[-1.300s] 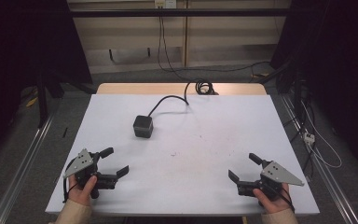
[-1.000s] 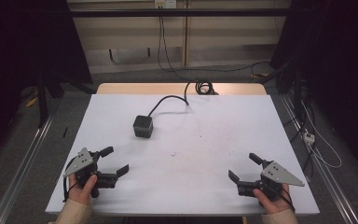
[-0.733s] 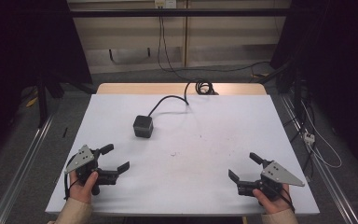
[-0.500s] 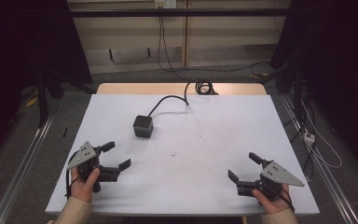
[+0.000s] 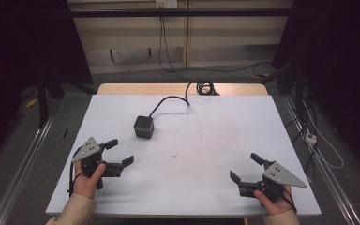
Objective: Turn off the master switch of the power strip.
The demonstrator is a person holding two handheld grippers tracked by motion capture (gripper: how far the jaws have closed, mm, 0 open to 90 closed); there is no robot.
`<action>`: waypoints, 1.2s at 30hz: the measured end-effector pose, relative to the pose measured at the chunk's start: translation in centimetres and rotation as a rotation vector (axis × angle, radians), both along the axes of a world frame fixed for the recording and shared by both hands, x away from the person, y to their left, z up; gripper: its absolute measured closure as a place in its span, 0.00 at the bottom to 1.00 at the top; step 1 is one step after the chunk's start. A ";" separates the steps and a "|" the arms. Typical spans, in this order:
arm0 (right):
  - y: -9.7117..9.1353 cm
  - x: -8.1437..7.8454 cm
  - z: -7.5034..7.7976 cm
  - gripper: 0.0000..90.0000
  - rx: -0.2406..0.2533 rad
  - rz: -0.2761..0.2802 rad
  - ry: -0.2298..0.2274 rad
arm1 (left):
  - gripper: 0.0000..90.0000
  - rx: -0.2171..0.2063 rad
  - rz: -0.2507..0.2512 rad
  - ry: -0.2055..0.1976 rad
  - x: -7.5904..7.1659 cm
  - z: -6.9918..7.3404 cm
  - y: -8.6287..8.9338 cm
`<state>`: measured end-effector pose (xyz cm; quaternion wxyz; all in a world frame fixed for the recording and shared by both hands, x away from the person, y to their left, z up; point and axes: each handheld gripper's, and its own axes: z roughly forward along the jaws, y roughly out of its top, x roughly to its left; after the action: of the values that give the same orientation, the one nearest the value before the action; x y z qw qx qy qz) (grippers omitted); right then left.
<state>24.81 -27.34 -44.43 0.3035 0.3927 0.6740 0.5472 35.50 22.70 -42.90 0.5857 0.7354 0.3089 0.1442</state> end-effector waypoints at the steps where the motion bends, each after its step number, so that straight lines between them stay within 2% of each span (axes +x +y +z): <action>1: 0.0 0.0 0.0 0.03 0.000 -0.001 0.000 | 0.04 -0.003 0.000 0.000 0.1 0.1 0.0; 3: -0.1 0.0 0.0 0.03 0.001 -0.002 0.000 | 0.04 -0.011 0.002 0.003 0.4 0.2 -0.1; 13: -0.1 0.0 0.1 0.03 0.002 -0.001 0.000 | 0.04 0.008 -0.004 -0.002 1.3 0.5 -0.9; 21: -0.2 0.1 0.1 0.04 0.004 0.001 -0.003 | 0.04 0.016 -0.008 0.009 2.0 0.5 -1.5; 36: -0.1 0.1 0.1 0.04 0.004 0.009 -0.003 | 0.04 0.009 -0.004 0.018 3.0 0.9 -2.1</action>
<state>24.87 -27.43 -44.31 0.3013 0.3892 0.6743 0.5505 38.53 20.65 -42.01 0.5797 0.7400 0.3120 0.1380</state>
